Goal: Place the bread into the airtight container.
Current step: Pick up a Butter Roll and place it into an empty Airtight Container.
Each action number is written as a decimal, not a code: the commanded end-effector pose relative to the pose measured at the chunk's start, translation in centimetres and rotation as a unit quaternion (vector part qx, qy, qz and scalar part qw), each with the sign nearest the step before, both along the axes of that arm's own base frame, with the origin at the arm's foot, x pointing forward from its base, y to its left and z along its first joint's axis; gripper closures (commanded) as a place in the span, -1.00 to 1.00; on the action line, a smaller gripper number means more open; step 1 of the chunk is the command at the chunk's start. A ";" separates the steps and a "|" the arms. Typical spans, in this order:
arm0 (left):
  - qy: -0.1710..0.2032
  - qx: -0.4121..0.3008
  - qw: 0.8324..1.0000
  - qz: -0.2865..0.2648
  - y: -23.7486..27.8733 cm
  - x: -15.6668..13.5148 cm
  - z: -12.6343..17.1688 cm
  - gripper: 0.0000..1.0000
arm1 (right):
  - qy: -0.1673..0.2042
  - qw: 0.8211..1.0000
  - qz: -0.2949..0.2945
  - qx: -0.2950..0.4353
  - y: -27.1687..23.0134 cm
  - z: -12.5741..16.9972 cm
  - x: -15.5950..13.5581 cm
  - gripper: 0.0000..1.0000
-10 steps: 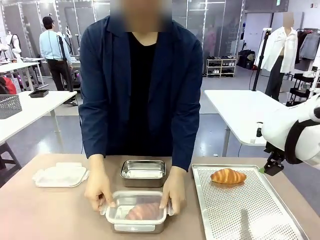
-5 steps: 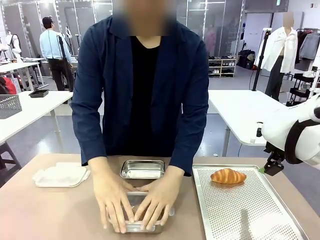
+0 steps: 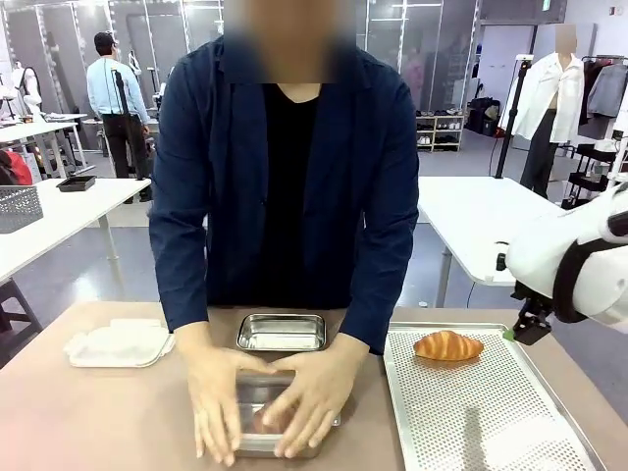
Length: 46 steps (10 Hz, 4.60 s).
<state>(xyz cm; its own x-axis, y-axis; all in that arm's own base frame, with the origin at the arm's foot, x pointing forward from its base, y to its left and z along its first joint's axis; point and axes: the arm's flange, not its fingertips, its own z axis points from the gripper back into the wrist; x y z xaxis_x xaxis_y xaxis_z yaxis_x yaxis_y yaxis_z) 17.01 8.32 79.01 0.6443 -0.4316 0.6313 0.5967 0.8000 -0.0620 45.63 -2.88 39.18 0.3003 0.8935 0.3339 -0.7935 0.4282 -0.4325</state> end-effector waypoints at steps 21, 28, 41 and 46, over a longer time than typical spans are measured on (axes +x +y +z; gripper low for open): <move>-0.002 -0.002 1.000 -0.001 -0.1 0.0 0.4 -1.00 | -0.040 0.953 -0.008 0.300 -21.8 0.0 -11.7 -1.00; -0.002 -0.002 1.000 -0.001 -0.1 0.0 0.4 -1.00 | 0.099 0.987 0.125 -0.017 -0.1 7.6 -0.2 -1.00; -0.002 -0.002 1.000 -0.001 -0.1 0.0 0.4 -1.00 | 0.144 0.973 0.172 -0.053 8.5 -6.8 12.8 -1.00; -0.002 -0.002 1.000 -0.001 -0.1 0.0 0.4 -1.00 | 0.183 0.970 0.146 -0.066 8.1 -9.2 14.4 -0.94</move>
<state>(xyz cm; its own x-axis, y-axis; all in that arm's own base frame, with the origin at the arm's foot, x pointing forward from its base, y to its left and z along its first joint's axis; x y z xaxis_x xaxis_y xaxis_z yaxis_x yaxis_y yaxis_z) 16.99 8.32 79.03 0.6441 -0.4315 0.6316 0.5965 0.8003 -0.0616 59.15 4.78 29.91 0.0854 0.9857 0.1451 -0.9826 0.1075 -0.1517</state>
